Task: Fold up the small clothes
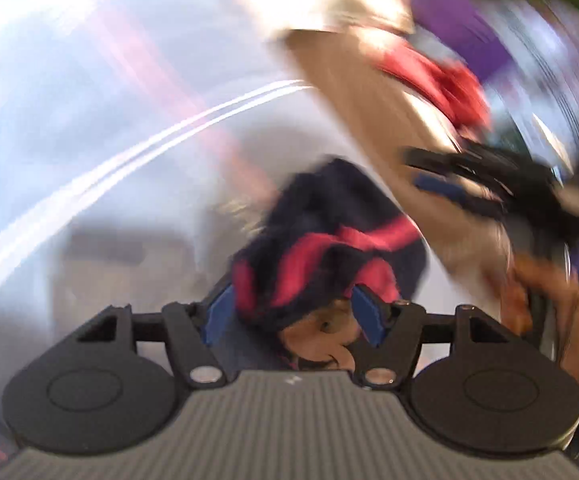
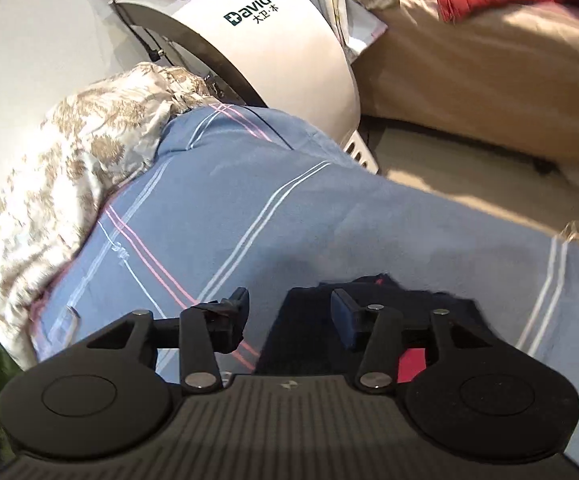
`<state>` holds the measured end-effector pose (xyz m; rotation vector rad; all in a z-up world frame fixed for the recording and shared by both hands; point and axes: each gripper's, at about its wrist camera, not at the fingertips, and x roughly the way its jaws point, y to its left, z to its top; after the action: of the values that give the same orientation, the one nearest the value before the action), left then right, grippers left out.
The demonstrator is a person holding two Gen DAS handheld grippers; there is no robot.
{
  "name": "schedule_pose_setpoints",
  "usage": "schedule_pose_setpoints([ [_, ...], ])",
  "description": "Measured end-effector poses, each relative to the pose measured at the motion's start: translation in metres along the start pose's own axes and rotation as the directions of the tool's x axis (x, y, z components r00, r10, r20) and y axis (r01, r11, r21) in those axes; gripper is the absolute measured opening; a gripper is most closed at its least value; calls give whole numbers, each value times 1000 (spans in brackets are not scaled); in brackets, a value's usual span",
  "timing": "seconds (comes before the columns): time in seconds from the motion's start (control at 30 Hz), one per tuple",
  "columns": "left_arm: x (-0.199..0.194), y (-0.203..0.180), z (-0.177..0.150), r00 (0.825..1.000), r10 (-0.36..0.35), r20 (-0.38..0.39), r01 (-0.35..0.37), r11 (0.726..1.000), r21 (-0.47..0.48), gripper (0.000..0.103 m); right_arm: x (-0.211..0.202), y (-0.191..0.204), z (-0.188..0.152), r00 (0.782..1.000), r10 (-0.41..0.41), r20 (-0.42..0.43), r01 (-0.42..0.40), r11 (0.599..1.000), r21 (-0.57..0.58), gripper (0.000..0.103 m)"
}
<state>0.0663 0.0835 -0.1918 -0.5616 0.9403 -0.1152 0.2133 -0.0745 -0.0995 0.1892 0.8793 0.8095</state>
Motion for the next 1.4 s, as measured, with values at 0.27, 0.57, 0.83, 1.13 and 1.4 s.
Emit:
schedule_pose_setpoints([
  [0.27,43,-69,7,994,-60,-88,92,901,425,61,-32,-30,-57,999,-53,-8,51,992,-112,39],
  [0.57,108,-4,23,975,138,-175,-62,921,386,68,8,-53,-84,993,-87,-80,82,995,-55,40],
  [0.83,105,-5,26,969,182,-169,-101,911,400,84,20,-50,-90,989,-116,-90,116,993,-10,44],
  [1.13,45,-29,16,976,157,-148,-71,882,467,103,-33,-51,-96,998,-62,0,62,993,98,103],
  [1.4,42,-18,-9,964,167,-209,-58,894,444,103,-52,-83,-128,999,-37,-9,39,964,262,103],
])
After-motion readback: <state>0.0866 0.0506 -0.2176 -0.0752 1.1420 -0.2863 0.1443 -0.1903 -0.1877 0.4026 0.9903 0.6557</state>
